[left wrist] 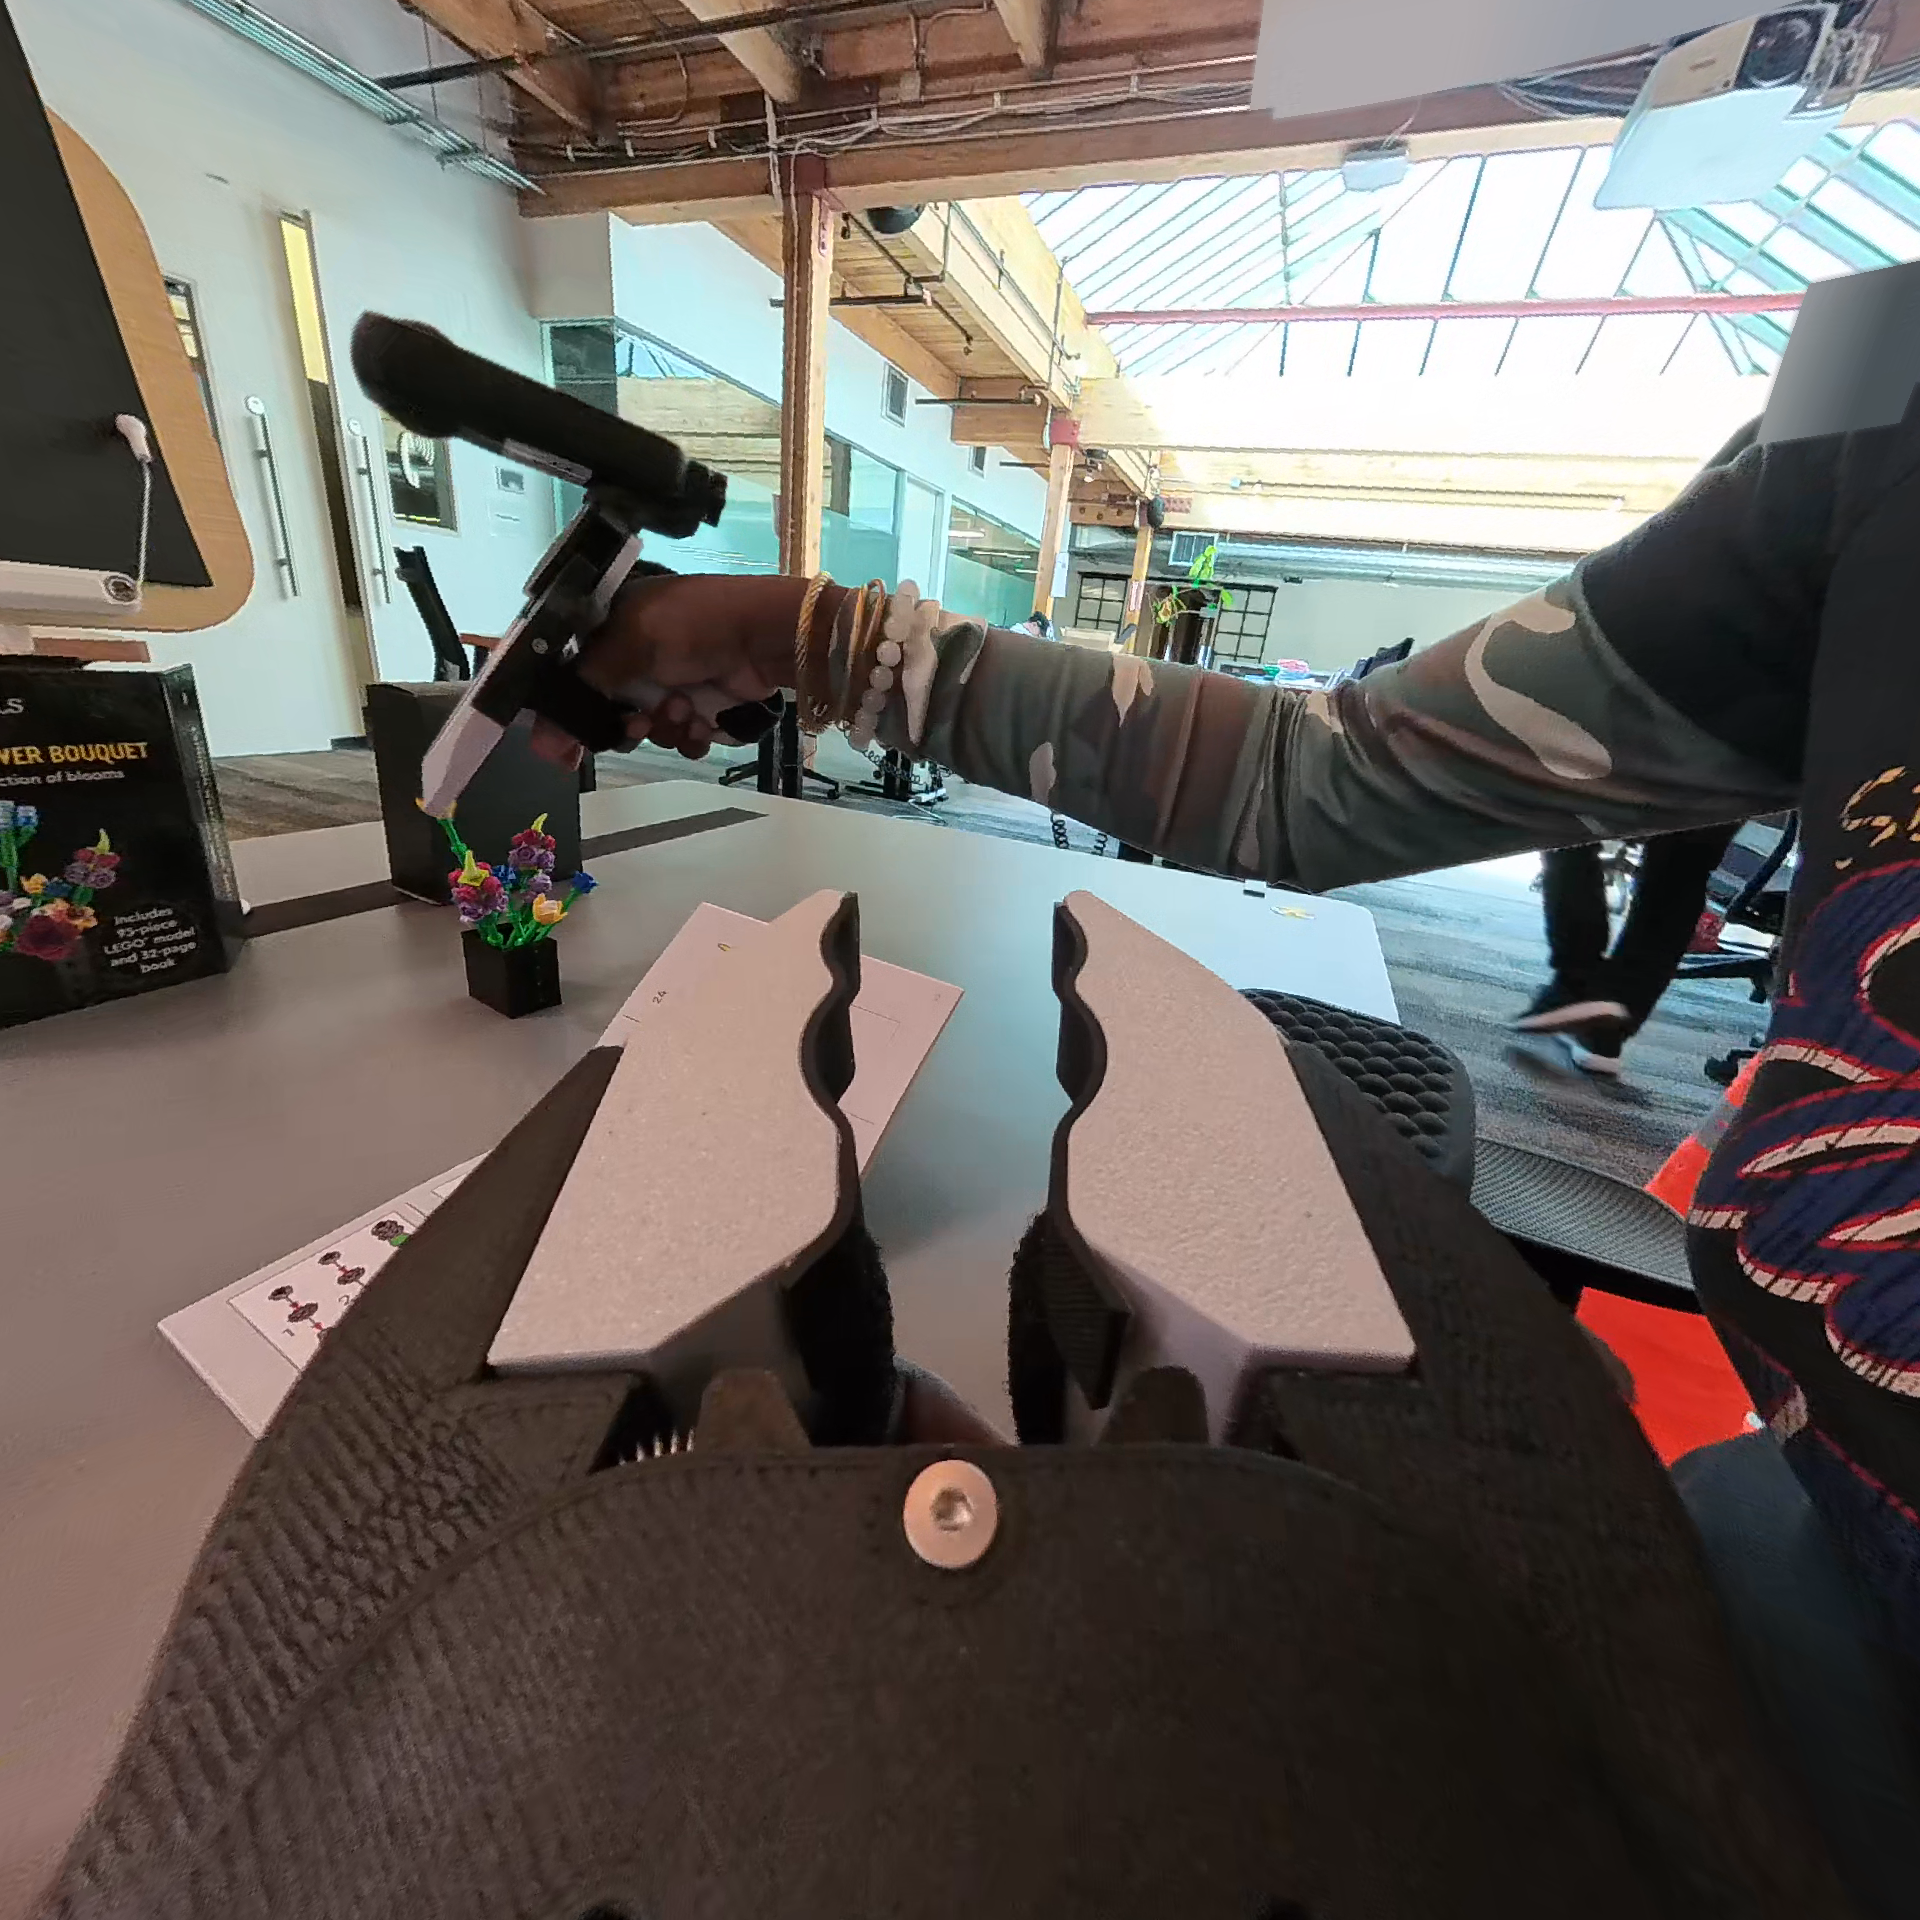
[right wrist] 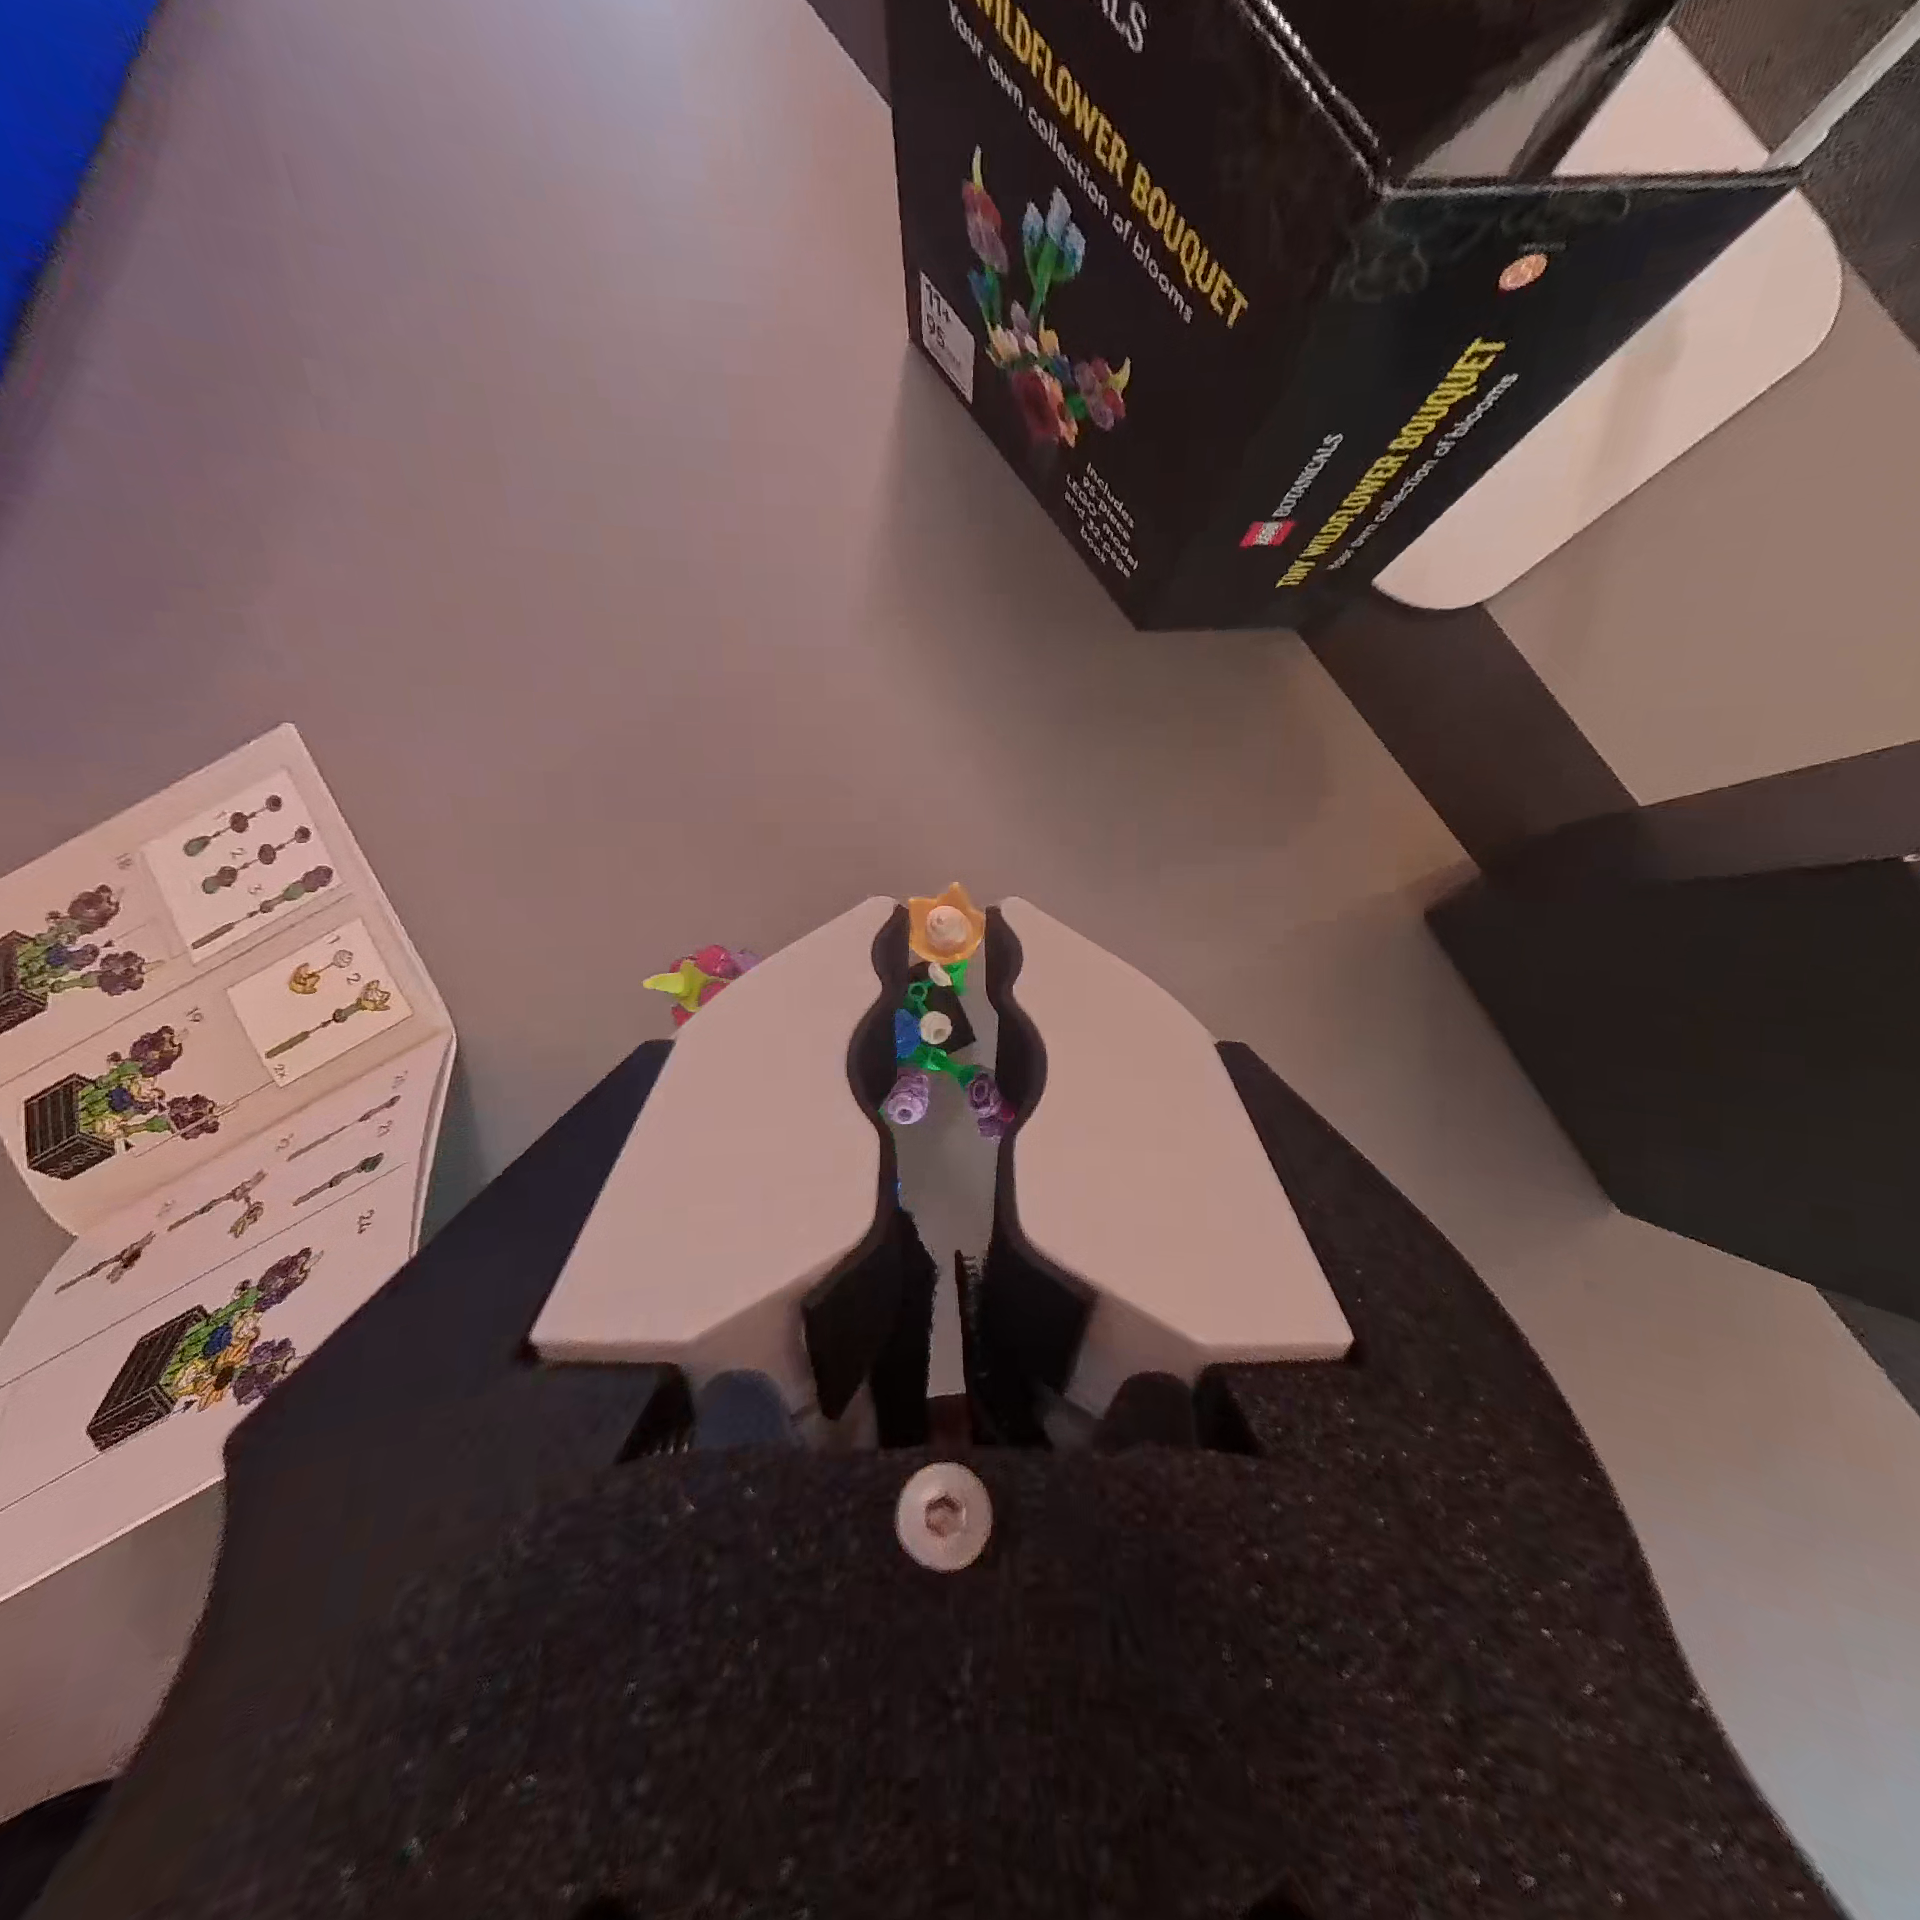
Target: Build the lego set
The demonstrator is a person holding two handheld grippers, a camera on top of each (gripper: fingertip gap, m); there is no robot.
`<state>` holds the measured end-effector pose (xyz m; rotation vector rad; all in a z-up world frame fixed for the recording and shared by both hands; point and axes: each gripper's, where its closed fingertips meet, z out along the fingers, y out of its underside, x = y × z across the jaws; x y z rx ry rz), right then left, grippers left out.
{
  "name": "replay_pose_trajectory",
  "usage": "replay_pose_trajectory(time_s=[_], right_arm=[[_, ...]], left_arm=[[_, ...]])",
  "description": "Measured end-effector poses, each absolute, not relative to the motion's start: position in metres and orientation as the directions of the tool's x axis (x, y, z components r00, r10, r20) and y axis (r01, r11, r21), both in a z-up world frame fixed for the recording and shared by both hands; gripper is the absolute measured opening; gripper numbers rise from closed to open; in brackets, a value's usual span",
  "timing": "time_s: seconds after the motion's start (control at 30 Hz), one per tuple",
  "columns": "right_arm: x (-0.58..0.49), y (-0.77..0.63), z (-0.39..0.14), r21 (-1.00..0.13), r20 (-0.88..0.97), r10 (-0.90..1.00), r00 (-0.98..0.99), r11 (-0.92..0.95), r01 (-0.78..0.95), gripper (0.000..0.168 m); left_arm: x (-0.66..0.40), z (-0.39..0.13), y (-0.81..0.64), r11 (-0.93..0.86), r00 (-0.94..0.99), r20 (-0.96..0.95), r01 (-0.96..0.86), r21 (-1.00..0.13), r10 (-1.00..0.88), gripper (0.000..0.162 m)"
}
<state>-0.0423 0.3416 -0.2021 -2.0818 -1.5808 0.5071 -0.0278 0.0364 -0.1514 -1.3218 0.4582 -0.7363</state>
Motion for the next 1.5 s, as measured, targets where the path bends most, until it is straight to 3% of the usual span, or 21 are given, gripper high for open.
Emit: replay_pose_trajectory(time_s=[0.47, 0.93, 1.17, 1.4, 1.5], right_arm=[[-0.035, 0.336, -0.219, -0.55, -0.162, 0.937, 0.31, -0.346, 0.76, 0.014], [-0.034, 0.337, -0.225, -0.638, -0.152, 0.924, 0.352, -0.364, 0.679, 0.014], [-0.025, 0.333, -0.24, -0.579, -0.145, 0.924, 0.354, -0.369, 0.726, 0.014], [-0.03, 0.337, -0.227, -0.621, -0.161, 0.919, 0.36, -0.378, 0.687, 0.021], [-0.03, 0.338, -0.219, -0.648, -0.15, 0.924, 0.352, -0.36, 0.671, 0.008]], left_arm=[[-0.029, -0.152, 0.037, 0.07, 0.696, 0.114, 0.231, -0.97, -0.709, 0.035], [-0.03, -0.151, 0.037, 0.071, 0.698, 0.118, 0.236, -0.969, -0.707, 0.034], [-0.03, -0.151, 0.037, 0.07, 0.698, 0.118, 0.236, -0.969, -0.706, 0.033], [-0.03, -0.151, 0.037, 0.07, 0.698, 0.12, 0.237, -0.969, -0.706, 0.033], [-0.031, -0.151, 0.037, 0.07, 0.697, 0.122, 0.24, -0.968, -0.706, 0.033]])
